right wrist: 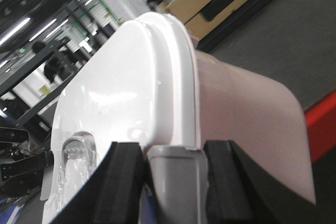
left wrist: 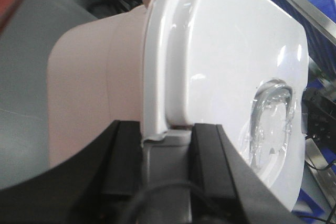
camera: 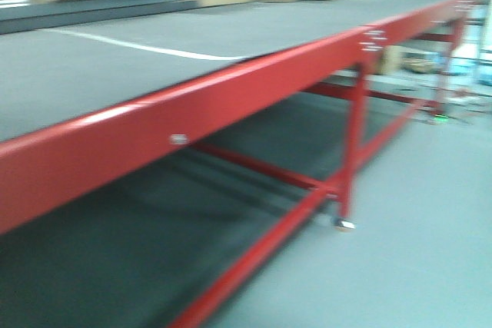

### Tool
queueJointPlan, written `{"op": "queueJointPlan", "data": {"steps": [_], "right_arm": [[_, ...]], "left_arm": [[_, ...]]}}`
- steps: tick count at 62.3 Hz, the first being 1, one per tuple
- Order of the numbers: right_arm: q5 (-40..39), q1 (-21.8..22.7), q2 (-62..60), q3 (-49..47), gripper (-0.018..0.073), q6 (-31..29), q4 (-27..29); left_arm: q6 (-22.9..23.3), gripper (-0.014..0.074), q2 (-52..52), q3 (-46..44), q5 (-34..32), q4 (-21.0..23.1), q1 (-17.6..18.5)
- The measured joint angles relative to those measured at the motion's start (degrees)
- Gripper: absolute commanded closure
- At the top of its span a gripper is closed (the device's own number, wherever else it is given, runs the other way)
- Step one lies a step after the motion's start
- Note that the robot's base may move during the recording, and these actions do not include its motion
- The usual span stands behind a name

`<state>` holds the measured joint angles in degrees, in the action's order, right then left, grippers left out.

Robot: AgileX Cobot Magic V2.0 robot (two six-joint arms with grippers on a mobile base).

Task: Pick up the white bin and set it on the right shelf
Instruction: 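Hold the bin raised while the base drives away from the table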

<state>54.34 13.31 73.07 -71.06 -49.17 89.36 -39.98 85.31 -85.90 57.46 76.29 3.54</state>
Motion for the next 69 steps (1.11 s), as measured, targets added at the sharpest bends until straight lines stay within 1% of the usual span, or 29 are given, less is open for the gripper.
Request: {"op": "queueJointPlan", "data": {"steps": [69], "right_arm": [[0.0, 0.0, 0.0, 0.0, 0.0500, 0.0, 0.0]], "left_arm": [[0.0, 0.0722, 0.0, 0.0, 0.0, 0.0, 0.0]]}}
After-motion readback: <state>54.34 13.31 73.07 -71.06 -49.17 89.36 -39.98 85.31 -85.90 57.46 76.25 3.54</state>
